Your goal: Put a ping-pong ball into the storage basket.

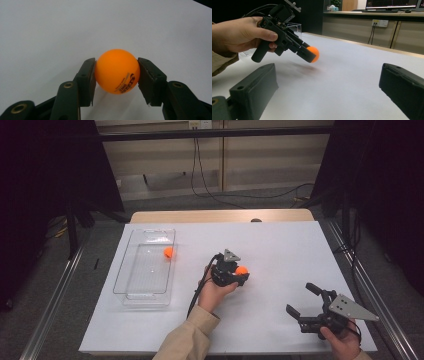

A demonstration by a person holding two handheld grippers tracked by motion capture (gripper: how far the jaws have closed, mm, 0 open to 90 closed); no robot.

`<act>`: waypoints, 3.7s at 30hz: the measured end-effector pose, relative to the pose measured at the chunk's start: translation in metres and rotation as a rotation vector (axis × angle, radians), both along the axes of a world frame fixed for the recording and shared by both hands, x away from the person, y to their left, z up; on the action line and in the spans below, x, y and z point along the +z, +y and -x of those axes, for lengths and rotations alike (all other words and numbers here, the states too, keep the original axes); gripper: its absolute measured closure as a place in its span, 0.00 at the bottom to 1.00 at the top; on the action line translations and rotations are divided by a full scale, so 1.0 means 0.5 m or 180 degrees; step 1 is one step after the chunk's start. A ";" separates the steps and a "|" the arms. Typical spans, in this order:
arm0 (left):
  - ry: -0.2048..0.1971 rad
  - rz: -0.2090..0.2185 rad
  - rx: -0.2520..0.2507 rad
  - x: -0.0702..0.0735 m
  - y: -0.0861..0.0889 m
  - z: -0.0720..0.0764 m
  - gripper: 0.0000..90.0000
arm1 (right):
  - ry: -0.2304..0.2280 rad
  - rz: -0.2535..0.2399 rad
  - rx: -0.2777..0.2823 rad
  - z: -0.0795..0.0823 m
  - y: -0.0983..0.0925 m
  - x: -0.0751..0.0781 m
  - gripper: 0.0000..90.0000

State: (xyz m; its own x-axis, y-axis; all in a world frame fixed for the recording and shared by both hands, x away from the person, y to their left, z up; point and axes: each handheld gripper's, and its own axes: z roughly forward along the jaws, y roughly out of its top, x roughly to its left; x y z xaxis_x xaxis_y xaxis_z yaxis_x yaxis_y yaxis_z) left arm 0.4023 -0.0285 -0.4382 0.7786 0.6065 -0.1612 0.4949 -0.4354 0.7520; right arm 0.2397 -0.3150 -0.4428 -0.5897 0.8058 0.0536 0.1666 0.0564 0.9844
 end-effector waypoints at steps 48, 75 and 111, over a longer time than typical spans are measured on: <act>0.0004 0.0079 0.0060 0.031 0.063 0.011 0.57 | -0.0005 0.0013 0.0009 0.000 0.003 0.001 0.02; -0.0046 0.0100 0.0173 0.052 0.109 0.008 0.57 | -0.0005 0.0023 0.0007 0.000 0.003 0.001 0.02; -0.0107 0.0176 0.0398 0.070 0.151 0.002 0.56 | -0.0007 0.0023 0.0017 0.001 0.005 0.002 0.02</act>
State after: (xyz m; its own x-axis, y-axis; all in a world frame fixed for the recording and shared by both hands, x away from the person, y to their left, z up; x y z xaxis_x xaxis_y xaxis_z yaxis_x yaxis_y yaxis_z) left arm 0.4011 0.0472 -0.4031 0.7029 0.6901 -0.1723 0.5169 -0.3293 0.7902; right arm 0.2391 -0.3126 -0.4420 -0.5940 0.8031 0.0465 0.1641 0.0644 0.9843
